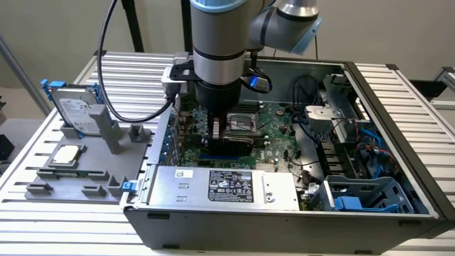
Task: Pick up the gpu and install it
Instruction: 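Insert the gpu into the slot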
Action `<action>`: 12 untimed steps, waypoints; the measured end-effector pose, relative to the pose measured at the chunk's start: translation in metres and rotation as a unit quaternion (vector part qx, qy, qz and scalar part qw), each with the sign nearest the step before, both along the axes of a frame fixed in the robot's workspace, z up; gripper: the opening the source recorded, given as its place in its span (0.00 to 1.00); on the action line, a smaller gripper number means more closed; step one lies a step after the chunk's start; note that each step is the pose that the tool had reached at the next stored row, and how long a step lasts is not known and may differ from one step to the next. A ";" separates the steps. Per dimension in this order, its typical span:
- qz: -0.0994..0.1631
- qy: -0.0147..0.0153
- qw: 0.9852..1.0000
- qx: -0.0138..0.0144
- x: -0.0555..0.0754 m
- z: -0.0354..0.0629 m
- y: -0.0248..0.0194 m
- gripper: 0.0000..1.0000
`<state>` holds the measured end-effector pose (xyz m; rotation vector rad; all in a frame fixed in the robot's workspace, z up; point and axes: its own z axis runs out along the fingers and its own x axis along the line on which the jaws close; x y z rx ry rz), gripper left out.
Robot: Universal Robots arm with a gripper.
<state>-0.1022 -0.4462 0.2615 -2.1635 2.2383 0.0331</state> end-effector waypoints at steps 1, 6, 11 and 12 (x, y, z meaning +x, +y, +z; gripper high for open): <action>0.000 0.000 1.000 0.000 0.000 -0.0004 0.0000 0.00; 0.000 0.001 1.000 0.000 0.000 -0.0018 0.0000 0.00; 0.000 0.002 1.000 0.000 0.000 -0.0032 0.0000 0.00; 0.000 0.002 1.000 0.000 0.000 -0.0035 0.0000 0.00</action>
